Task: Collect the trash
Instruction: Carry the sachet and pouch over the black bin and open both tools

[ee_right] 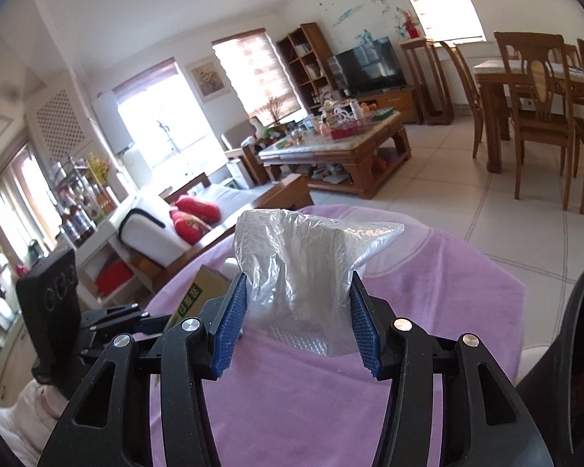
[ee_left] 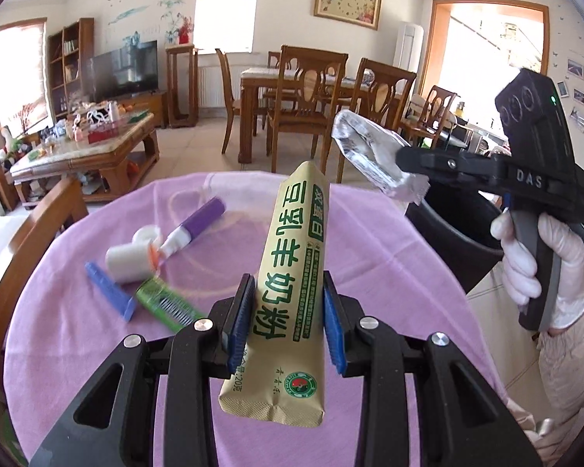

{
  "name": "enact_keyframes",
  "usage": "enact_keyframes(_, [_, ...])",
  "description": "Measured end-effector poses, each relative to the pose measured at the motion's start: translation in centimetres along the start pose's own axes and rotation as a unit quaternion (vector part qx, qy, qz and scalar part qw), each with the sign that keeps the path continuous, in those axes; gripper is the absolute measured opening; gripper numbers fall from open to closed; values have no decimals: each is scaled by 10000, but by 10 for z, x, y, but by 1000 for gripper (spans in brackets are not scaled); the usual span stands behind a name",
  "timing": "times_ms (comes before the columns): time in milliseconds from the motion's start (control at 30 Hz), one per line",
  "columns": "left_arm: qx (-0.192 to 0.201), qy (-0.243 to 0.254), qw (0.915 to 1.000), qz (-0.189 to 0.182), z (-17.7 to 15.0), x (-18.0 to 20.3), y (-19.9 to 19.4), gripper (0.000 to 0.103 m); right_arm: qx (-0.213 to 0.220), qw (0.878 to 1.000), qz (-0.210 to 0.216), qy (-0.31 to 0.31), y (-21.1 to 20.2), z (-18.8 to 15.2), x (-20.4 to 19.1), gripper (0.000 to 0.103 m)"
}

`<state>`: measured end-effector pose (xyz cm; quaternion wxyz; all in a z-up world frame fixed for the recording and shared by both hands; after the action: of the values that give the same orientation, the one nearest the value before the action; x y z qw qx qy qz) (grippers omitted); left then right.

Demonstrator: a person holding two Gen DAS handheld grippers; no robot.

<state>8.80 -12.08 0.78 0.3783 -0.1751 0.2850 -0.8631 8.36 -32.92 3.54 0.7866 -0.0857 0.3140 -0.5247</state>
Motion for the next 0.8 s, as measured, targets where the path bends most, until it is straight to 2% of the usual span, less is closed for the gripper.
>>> enact_keyframes(267, [97,325,9985,-420,38,78,31,34,501,9970,-454,371,-81,-2,75,51])
enact_keyframes(367, [123,499,9965,-666,47,121,49,34,672,9940,-667,552,-115,-9,110,51])
enact_keyframes(600, [92,756,9894,-1235,63,198,85,34,1036,9816,-1281,966,-196,-30,191,51])
enact_keyframes(800, [-47,832,9839,-1583,67,244,115,34,1216,9709,-1624,1275,-250,-52,254,52])
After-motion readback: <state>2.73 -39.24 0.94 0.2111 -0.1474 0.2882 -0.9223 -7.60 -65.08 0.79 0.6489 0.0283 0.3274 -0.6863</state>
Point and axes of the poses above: each gripper's, at about its wrist camera, not at the fingertips, and y roughly the way its jaws point, x to its right, z to its top, the point moved 7 cm from there along y, roughly the way its jaws point
